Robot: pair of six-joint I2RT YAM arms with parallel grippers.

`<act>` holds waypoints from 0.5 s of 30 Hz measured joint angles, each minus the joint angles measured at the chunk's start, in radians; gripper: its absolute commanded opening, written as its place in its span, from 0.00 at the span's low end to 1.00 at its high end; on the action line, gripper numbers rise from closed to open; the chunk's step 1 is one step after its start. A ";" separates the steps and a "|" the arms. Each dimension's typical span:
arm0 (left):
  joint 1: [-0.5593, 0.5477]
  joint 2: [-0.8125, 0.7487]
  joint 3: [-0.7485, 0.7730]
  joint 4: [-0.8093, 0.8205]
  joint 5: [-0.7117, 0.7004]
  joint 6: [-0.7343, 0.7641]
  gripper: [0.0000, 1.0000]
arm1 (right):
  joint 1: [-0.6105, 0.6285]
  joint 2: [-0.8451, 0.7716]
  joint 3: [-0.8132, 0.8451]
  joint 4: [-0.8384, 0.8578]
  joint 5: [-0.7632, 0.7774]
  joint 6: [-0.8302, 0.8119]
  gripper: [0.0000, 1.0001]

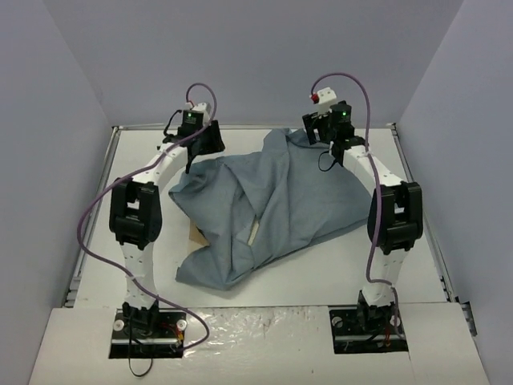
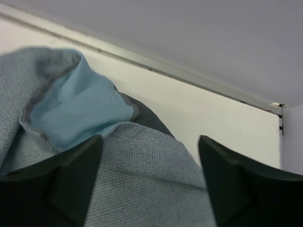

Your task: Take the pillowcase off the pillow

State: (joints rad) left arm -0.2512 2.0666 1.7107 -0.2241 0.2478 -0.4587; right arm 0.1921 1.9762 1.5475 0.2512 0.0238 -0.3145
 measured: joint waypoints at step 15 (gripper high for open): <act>-0.031 -0.810 -0.225 0.019 -0.174 0.075 0.95 | 0.080 -0.510 -0.201 -0.277 -0.716 -0.274 0.96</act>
State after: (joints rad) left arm -0.2825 1.2568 1.4860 -0.2054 0.0742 -0.3840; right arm 0.2718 1.4662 1.3464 -0.0261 -0.6922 -0.5888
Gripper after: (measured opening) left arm 0.945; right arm 0.959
